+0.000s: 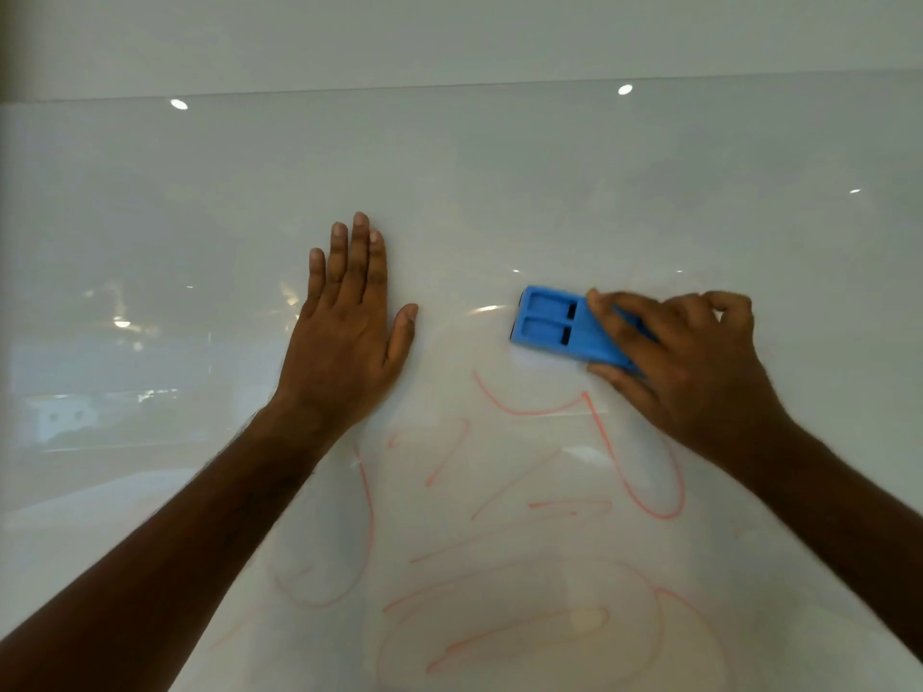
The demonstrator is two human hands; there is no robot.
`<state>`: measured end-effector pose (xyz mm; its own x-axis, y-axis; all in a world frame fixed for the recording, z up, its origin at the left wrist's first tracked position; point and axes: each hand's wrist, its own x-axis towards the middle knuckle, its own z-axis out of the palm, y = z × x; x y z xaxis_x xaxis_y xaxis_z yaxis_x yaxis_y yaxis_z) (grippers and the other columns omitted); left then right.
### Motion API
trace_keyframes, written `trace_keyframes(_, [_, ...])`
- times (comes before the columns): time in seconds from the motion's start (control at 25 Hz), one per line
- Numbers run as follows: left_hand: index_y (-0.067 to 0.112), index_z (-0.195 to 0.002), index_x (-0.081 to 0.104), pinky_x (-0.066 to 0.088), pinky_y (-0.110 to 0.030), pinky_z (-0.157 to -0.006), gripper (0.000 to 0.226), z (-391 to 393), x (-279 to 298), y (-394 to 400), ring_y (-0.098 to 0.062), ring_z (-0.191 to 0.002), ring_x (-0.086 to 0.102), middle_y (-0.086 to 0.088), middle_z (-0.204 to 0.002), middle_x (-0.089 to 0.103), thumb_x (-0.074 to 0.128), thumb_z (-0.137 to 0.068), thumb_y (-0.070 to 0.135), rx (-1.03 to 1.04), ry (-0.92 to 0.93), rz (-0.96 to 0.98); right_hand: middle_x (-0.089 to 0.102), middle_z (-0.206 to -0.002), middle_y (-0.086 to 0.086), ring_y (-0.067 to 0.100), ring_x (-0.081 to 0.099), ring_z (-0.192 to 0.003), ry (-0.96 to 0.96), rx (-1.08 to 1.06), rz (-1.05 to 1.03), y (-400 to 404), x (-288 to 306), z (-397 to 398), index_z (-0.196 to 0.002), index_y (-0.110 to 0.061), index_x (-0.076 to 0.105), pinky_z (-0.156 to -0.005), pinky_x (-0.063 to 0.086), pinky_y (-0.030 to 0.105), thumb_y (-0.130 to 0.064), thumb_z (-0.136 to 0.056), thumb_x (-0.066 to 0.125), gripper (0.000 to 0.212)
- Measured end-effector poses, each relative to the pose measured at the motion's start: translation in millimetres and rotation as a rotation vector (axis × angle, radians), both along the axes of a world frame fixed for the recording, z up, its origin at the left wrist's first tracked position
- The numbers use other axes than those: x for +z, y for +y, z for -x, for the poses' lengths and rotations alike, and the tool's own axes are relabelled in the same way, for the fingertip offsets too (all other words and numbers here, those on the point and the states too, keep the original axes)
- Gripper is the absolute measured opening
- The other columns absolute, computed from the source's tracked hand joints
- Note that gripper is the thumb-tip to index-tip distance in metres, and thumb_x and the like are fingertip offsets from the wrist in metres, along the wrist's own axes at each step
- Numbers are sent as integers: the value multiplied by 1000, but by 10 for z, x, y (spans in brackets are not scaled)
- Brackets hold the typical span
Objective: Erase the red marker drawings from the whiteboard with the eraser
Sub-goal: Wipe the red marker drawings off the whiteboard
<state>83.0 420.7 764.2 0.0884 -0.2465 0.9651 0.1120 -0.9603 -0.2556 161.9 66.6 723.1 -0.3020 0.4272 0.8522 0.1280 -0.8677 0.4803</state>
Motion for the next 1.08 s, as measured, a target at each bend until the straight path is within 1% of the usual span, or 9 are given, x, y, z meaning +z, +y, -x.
trace_keyframes(0.08, [-3, -172, 11, -12, -36, -136, 78, -12, 18, -48, -37, -170, 0, -22, -182, 4, 25, -113, 46, -3, 3, 12, 60, -140, 5, 35, 56, -94, 52, 25, -93, -76, 236, -40, -160, -19, 38, -90, 34, 49, -56, -110, 39, 62])
trace_keyframes(0.2, [-1, -173, 13, -10, -38, -136, 77, -19, 91, -113, -35, -170, 1, -19, -182, 6, 26, -113, 47, -15, 13, -7, 56, -140, 9, 38, 52, -100, 94, 68, -202, -67, 622, -73, -161, -18, 34, -88, 34, 50, -54, -109, 42, 64])
trace_keyframes(0.36, [2, -173, 14, -7, -42, -137, 77, -64, 226, -224, -33, -170, 2, -16, -183, 8, 26, -113, 48, -25, -3, -14, 55, -141, 10, 40, 52, -106, 140, 164, -229, 209, 894, -28, -161, -18, 35, -87, 34, 50, -53, -108, 40, 64])
trace_keyframes(0.44, [2, -173, 14, -7, -43, -137, 77, -80, 241, -244, -33, -170, 3, -16, -183, 9, 26, -113, 47, -29, -20, -9, 56, -141, 8, 39, 52, -104, 139, 187, -186, 338, 806, 3, -160, -19, 38, -87, 32, 48, -53, -106, 41, 63])
trace_keyframes(0.56, [3, -173, 15, -7, -44, -137, 76, -104, 223, -249, -32, -170, 5, -14, -183, 9, 27, -112, 47, -28, -34, -2, 58, -142, 4, 35, 53, -98, 92, 176, -89, 346, 443, -5, -159, -21, 41, -86, 31, 45, -54, -106, 42, 63])
trace_keyframes(0.68, [4, -173, 16, -5, -45, -137, 76, -131, 215, -253, -31, -170, 7, -13, -183, 11, 27, -112, 48, -25, -50, -2, 60, -139, 2, 30, 53, -94, 69, 144, 9, 134, 153, -52, -158, -20, 43, -88, 34, 48, -52, -107, 46, 61])
trace_keyframes(0.76, [4, -174, 16, -4, -46, -137, 76, -128, 214, -234, -30, -170, 7, -13, -183, 11, 27, -112, 48, -22, -51, 2, 61, -139, 4, 32, 54, -93, 49, 124, 19, -31, 118, -84, -157, -18, 45, -88, 35, 49, -52, -108, 45, 60])
trace_keyframes(0.88, [5, -174, 15, -1, -46, -138, 76, -146, 202, -238, -29, -170, 7, -12, -183, 10, 27, -113, 48, -20, -58, 13, 61, -139, 6, 37, 54, -95, 55, 120, -70, -281, 297, -173, -158, -19, 43, -88, 36, 50, -50, -106, 48, 61])
trace_keyframes(1.08, [5, -174, 15, 3, -48, -139, 75, -154, 181, -257, -28, -171, 6, -11, -183, 10, 27, -113, 48, -24, -65, 23, 57, -139, 8, 41, 51, -106, 135, 192, -300, -323, 1027, -196, -158, -22, 40, -90, 33, 50, -55, -105, 49, 64])
